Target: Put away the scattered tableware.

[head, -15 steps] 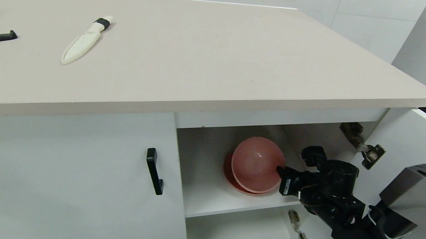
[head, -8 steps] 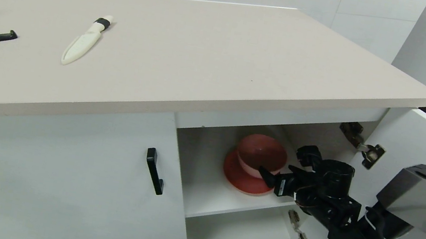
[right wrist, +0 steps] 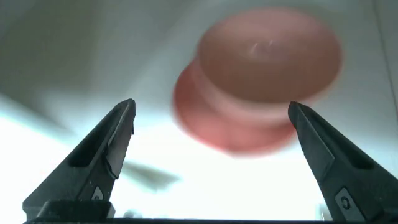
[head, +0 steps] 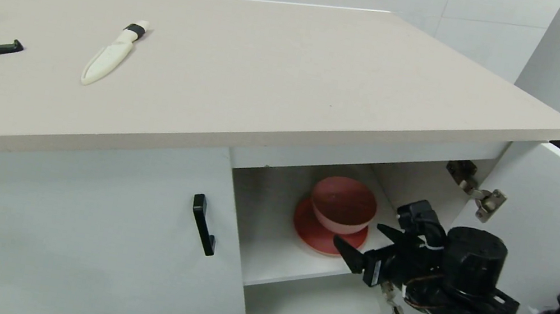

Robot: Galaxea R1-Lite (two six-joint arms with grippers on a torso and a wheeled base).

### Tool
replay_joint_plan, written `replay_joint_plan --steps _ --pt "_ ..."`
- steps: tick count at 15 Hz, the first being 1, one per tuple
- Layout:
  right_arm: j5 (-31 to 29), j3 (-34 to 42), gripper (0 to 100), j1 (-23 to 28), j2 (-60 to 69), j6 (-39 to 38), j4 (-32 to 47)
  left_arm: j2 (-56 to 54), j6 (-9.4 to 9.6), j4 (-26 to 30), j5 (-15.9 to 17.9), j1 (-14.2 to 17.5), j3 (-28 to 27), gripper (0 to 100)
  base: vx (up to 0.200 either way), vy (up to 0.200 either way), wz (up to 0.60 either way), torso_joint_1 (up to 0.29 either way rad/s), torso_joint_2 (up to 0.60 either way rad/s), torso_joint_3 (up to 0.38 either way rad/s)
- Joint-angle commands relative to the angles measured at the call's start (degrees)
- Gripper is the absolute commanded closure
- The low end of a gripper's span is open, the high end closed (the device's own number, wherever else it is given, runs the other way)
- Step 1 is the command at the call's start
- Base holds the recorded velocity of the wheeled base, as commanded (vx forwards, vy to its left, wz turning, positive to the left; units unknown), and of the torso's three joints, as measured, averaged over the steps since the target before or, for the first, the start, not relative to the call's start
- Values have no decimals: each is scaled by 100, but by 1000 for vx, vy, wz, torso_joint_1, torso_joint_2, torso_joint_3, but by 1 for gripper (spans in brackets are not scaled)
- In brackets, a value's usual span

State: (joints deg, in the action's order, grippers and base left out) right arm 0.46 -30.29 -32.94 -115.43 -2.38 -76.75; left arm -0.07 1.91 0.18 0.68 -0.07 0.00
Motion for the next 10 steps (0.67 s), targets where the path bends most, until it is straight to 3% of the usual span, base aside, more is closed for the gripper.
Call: replay_joint_plan --steps 1,4,8,10 --pt "42 1676 0 -248 935 405 -701 7 2 -1 2 -1 0 0 0 0 0 0 0 0" --pt "305 2985 0 -274 1445 914 -1193 7 28 -1 2 -1 0 0 0 0 0 0 0 0" --pt "314 3029 0 -204 2473 879 -1228 7 2 -1 2 -1 0 0 0 0 0 0 0 0" --pt "279 3029 0 130 2983 712 -1175 7 2 -1 2 -1 0 0 0 0 0 0 0 0"
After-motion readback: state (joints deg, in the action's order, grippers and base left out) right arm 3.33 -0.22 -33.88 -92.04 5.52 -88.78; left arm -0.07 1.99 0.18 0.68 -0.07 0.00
